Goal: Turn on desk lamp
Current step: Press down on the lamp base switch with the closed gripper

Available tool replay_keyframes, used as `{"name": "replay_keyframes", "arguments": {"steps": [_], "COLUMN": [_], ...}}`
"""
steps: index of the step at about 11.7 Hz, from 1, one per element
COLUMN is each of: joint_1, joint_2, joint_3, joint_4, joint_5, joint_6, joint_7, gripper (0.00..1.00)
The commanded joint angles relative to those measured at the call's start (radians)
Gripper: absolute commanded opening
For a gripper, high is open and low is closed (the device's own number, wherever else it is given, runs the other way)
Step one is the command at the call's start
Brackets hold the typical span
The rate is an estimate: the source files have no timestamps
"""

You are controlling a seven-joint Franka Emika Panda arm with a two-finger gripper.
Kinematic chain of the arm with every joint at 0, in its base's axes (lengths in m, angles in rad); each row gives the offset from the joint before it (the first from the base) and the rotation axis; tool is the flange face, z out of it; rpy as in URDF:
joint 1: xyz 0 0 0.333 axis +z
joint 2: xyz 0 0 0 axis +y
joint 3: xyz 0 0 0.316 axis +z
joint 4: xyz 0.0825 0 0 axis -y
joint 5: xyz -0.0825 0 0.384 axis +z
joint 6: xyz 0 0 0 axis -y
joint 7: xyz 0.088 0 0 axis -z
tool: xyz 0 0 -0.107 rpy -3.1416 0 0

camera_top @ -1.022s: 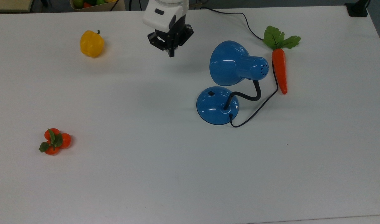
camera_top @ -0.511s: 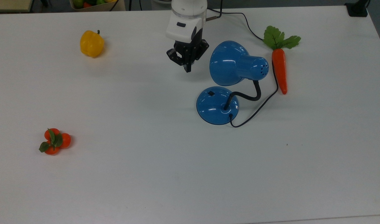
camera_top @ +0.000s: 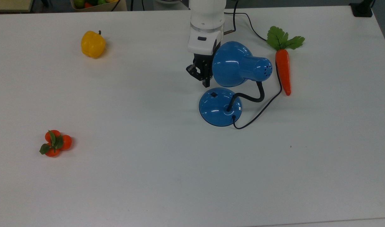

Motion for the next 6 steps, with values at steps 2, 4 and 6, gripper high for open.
{"name": "replay_keyframes", "arguments": {"steps": [2,4,6], "joint_1": [-0.017,-0.017,-0.017], "joint_2": [0.053,0.061,0.072], "joint_3": [0.035,0.046,0.049], "joint_4": [-0.008,-0.005,-0.004], "joint_5": [0.018,0.018,0.019], "joint_6": [0.137,0.159,0.174], "joint_7": [-0.018,-0.014,-0.011], "gripper": [0.00,0.00,0.00]}}
